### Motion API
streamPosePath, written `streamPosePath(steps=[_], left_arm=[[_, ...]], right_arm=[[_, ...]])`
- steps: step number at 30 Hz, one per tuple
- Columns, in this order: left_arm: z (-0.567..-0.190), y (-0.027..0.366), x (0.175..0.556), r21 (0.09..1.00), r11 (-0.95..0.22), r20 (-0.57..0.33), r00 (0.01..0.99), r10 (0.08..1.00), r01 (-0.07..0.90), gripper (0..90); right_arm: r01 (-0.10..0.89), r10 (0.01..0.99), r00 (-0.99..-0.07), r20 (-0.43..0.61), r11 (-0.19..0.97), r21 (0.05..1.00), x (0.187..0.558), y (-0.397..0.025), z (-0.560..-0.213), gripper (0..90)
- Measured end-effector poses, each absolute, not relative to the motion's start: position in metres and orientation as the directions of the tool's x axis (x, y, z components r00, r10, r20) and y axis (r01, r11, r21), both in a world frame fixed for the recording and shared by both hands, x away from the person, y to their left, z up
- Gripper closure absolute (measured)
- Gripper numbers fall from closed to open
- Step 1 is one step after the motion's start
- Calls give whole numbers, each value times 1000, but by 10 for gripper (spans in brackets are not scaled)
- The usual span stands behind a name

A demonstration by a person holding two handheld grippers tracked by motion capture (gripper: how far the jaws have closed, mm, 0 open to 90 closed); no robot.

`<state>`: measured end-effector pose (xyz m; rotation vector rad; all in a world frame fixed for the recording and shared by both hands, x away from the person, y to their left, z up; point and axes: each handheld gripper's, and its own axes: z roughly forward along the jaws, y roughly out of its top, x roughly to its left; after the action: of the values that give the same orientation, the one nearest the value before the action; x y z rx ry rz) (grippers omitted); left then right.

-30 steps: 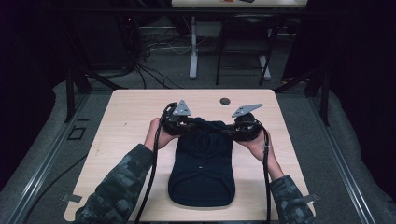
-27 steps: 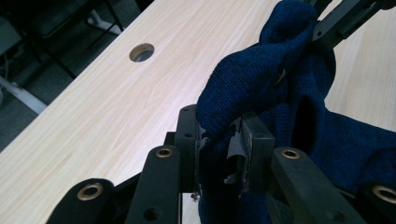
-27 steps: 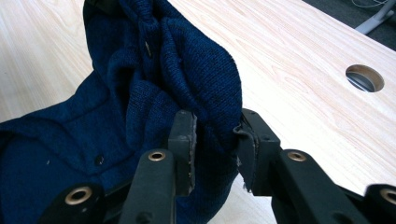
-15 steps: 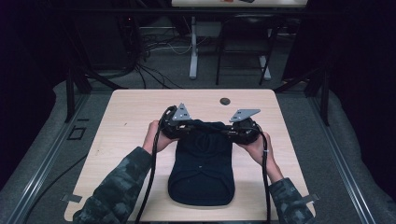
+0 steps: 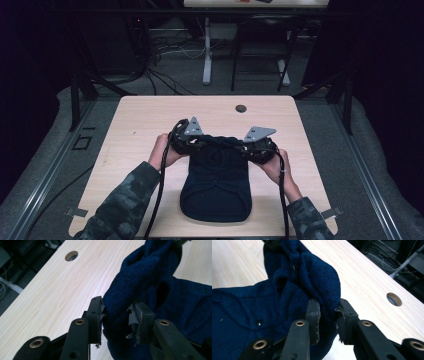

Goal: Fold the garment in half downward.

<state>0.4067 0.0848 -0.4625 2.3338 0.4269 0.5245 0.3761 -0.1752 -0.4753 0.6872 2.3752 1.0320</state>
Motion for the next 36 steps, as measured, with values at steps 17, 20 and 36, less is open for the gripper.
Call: streamPosePath(steps=[17,20,36], left_arm=[[-476,93,385,724,-674,238,864,444,147,611],[-478,93,380,724,-674,239,864,444,146,613],[-490,96,356,744,-652,197,884,423,146,640]], right_arm=[[284,586,-792,-171,601,747,364,-175,-486,681],[295,582,-798,-155,601,743,361,-175,-489,674],[325,577,-808,-121,607,725,340,-178,-500,660]])
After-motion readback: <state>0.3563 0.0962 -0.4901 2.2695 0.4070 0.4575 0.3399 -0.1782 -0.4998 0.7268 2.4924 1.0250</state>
